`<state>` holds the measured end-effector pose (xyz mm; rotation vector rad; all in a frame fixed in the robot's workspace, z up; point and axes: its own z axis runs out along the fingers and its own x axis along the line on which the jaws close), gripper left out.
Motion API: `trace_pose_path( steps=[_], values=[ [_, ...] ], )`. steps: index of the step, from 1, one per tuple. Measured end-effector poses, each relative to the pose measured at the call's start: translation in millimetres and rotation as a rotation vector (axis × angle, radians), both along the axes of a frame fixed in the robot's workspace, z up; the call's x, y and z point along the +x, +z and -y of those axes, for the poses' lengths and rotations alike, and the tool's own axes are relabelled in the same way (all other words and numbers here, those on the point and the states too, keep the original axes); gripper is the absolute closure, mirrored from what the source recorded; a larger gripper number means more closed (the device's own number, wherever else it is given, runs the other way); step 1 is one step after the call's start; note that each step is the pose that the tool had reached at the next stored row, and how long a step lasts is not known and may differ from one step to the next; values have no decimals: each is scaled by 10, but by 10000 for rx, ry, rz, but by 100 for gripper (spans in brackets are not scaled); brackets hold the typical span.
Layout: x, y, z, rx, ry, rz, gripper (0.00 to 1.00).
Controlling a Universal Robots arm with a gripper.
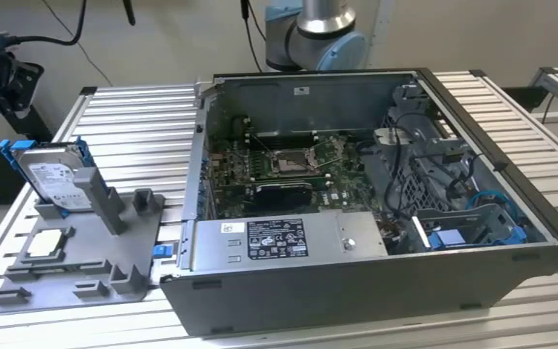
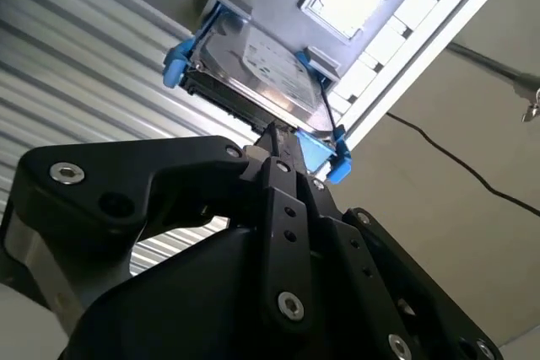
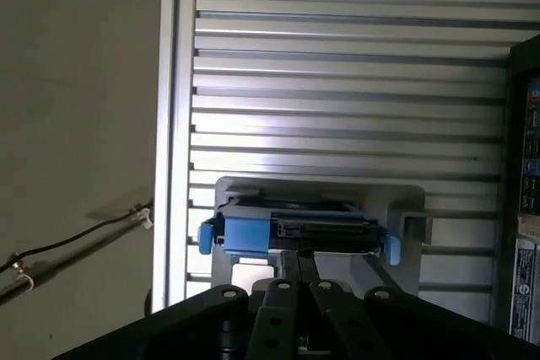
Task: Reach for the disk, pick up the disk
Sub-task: 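Reach for the disk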
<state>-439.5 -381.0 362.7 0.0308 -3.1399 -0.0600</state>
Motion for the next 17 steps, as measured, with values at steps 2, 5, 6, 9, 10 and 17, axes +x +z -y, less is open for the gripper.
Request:
trace_pose_path(
  steps=[2,5,6,9,10,17],
  values=[
    [-60,-2,1,0,0,0,100],
    [-136,-6,2,0,1,0,100],
    [-153,-7,3,0,0,0,100],
    [-180,-8,3,0,1,0,100],
    [-180,-8,3,4,1,1,100],
    [-181,-8,3,24,0,0,100]
  ],
)
